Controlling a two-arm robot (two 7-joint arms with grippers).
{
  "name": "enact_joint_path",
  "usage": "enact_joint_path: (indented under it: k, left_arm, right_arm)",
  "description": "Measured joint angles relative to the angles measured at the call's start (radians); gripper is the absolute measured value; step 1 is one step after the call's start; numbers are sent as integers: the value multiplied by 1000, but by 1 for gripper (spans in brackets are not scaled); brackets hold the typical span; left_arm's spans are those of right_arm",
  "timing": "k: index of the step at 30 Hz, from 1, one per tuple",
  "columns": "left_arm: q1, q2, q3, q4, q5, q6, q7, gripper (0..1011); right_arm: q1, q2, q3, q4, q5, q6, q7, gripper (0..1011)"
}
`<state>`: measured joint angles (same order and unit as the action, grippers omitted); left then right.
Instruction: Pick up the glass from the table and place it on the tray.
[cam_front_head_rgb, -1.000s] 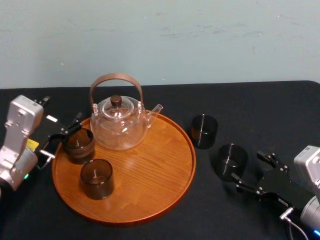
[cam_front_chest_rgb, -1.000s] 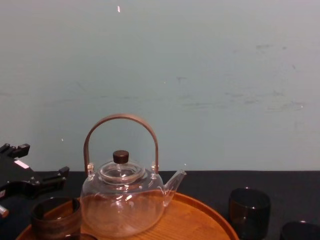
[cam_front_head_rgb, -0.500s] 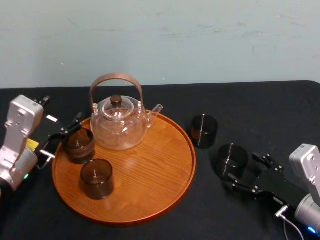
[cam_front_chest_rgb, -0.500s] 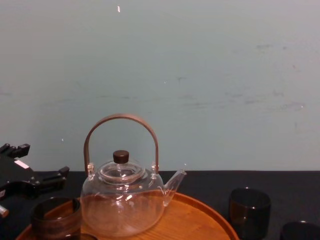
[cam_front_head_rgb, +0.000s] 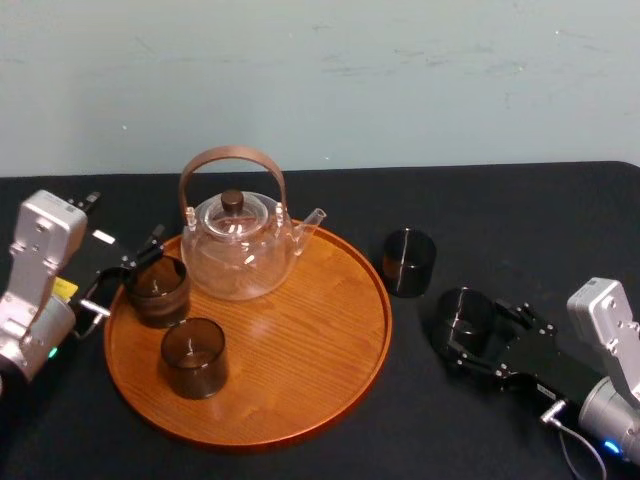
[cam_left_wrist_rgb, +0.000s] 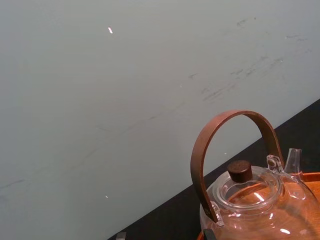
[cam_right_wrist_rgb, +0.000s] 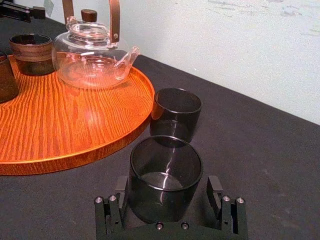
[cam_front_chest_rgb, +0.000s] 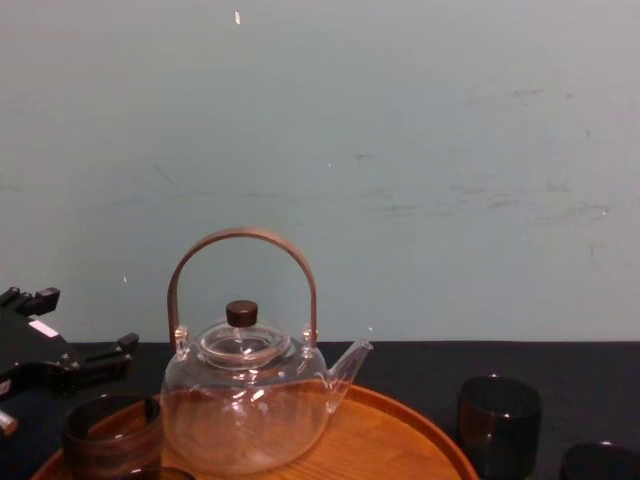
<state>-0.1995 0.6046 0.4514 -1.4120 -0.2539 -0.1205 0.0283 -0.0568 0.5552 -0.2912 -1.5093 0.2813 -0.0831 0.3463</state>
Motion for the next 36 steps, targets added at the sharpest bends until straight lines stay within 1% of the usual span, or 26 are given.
enact_joint_path:
  k: [15,19,26,30,33,36]
  left_arm:
    - [0,0,0,0,0,0,0,1001]
    - [0,0,0,0,0,0,0,1002]
    - [0,0,0,0,0,0,0,1001]
    - [0,0,0,0,0,0,0,1001]
    - [0,0,0,0,0,0,0,1001]
    - [0,0,0,0,0,0,0,1002]
  right_arm:
    - [58,-47,3,69,-23,7,53,1003]
    - [79,-64,2,100,-33,0,69,1002]
    - [108,-83,-4,140,-46,-15,89,1003]
    - [119,-93,-6,155,-49,-23,97,1002]
    - [125,-101,-6,162,-49,-16,98,1002]
    - [126,-101,-6,163,-49,-15,98,1002]
